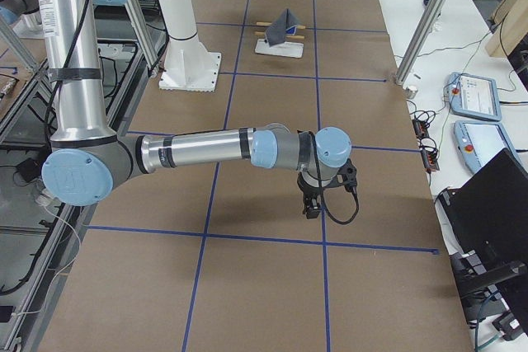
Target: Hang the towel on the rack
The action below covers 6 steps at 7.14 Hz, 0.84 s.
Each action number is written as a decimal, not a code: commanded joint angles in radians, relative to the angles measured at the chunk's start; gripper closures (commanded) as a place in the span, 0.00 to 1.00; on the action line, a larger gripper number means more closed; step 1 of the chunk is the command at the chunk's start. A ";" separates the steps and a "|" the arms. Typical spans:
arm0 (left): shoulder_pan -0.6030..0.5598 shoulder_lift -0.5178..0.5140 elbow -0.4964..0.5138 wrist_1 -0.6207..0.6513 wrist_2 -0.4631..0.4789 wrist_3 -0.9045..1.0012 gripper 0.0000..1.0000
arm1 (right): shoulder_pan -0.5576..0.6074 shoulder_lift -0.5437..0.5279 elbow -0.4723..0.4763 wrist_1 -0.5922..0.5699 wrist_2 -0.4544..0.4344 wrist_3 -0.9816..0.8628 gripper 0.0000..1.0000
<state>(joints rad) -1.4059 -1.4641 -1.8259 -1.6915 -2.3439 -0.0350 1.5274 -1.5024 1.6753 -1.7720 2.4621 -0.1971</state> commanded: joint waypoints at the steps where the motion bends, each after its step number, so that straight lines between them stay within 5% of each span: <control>1: -0.001 0.005 -0.025 -0.010 -0.015 0.001 0.02 | 0.000 -0.022 0.037 0.000 0.004 -0.001 0.00; 6: -0.002 0.008 -0.003 -0.011 -0.061 0.007 0.02 | 0.000 -0.016 0.040 0.000 0.067 0.004 0.00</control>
<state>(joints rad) -1.4072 -1.4573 -1.8299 -1.7024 -2.4061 -0.0280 1.5279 -1.5199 1.7136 -1.7721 2.5086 -0.1919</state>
